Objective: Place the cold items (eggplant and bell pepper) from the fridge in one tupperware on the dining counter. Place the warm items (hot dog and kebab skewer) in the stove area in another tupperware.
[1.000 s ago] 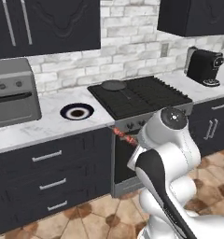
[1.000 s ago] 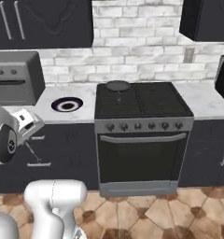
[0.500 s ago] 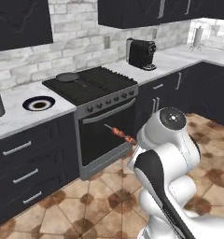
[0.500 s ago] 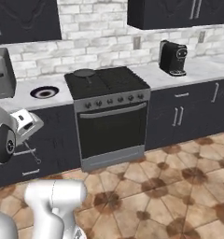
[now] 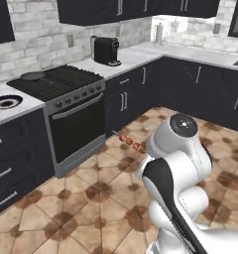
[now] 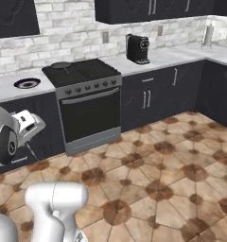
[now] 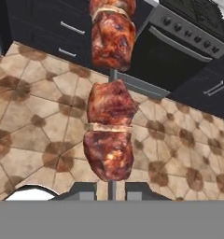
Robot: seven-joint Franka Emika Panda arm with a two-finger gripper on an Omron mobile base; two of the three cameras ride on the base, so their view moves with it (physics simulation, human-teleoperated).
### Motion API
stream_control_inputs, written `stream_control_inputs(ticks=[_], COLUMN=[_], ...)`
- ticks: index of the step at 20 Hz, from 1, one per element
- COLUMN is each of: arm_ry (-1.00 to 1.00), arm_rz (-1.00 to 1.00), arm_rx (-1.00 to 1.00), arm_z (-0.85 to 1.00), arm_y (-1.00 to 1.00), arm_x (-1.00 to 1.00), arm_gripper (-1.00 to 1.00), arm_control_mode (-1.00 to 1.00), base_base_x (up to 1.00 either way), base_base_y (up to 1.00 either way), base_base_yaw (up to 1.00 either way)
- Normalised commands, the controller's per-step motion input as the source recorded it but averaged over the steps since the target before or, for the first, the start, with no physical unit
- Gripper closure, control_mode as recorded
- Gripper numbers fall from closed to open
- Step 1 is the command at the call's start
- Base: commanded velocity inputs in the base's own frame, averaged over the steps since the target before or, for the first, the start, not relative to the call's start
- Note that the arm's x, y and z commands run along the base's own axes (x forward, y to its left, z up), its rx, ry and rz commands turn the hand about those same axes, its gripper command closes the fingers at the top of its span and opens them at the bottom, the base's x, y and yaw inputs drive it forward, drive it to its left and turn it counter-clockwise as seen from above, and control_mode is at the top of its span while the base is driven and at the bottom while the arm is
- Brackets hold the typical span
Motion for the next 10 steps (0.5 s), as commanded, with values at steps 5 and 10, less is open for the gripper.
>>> stream_control_inputs(ticks=[5,10], arm_ry=[0.00,0.00], arm_rz=[0.00,0.00], arm_rx=[0.00,0.00], arm_z=[0.00,0.00], arm_y=[0.00,0.00], arm_x=[0.00,0.00], arm_gripper=[1.00,1.00], arm_control_mode=[1.00,1.00], base_base_x=[-1.00,-1.00], base_base_y=[-0.07,-0.05], base_base_yaw=[-0.29,-0.30])
